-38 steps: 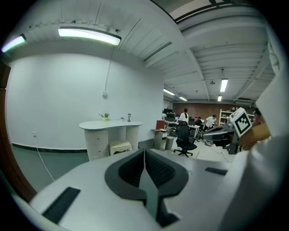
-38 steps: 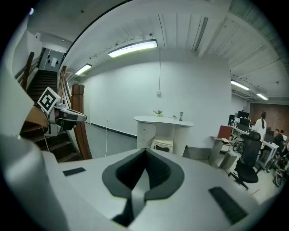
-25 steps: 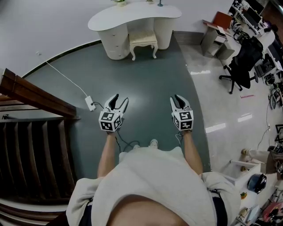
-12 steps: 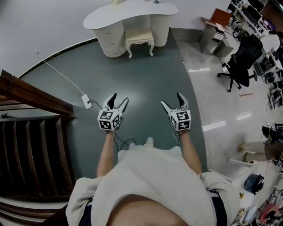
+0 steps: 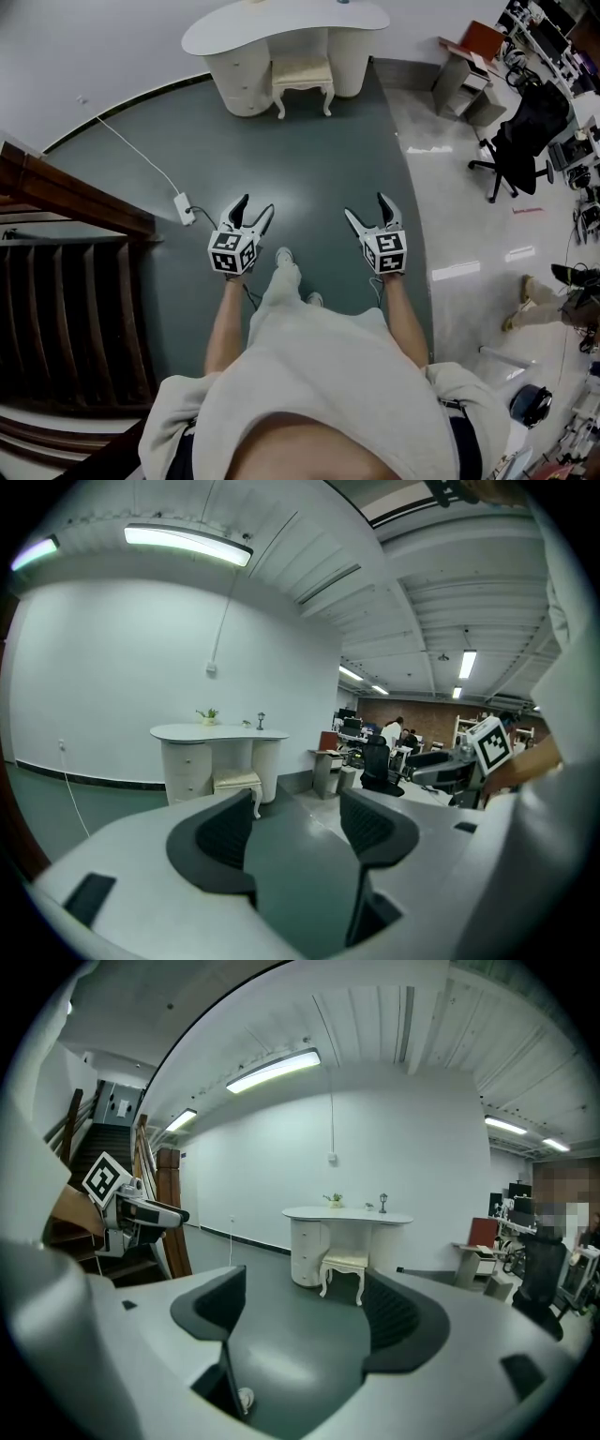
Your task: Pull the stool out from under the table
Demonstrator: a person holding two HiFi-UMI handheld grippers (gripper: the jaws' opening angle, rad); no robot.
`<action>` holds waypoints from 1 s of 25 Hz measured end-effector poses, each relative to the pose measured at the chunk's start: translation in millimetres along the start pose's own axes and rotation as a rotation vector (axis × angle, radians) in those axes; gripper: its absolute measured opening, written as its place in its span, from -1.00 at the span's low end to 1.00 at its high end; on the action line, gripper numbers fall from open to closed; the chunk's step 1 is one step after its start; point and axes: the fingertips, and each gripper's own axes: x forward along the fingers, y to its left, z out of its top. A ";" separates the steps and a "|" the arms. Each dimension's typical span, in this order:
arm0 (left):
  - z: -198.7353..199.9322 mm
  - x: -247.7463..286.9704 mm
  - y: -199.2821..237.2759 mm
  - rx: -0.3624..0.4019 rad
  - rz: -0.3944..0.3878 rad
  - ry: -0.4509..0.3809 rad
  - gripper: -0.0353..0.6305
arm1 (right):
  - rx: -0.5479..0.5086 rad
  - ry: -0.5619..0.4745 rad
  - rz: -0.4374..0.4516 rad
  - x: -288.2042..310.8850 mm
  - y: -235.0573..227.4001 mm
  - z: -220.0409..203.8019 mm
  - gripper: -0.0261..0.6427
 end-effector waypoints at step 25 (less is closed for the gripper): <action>100.7 251.0 203.9 -0.014 -0.089 0.010 -0.08 | -0.024 0.051 -0.062 287.6 -102.9 103.9 0.16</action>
